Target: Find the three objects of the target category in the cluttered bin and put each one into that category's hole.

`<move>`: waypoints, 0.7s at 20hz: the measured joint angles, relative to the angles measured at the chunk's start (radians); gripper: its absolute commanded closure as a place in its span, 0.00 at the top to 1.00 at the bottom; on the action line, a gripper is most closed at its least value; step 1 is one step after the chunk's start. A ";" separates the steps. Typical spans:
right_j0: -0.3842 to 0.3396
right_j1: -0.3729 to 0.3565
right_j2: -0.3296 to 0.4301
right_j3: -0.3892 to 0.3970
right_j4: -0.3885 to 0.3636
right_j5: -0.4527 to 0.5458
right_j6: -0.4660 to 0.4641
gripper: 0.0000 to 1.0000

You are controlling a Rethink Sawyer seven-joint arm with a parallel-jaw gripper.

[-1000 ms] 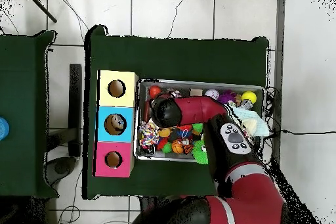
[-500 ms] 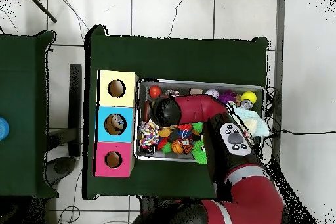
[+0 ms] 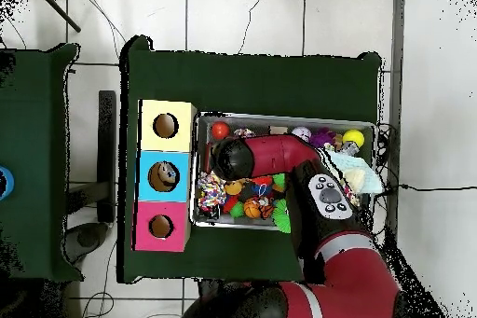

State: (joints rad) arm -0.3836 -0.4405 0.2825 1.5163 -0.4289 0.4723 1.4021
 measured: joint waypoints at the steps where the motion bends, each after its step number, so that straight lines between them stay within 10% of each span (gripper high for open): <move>1: 0.000 0.003 0.000 -0.002 0.000 0.001 0.000 1.00; 14: 0.011 0.073 -0.015 -0.081 0.000 0.003 0.000 1.00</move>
State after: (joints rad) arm -0.3722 -0.3676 0.2675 1.4351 -0.4287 0.4752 1.4021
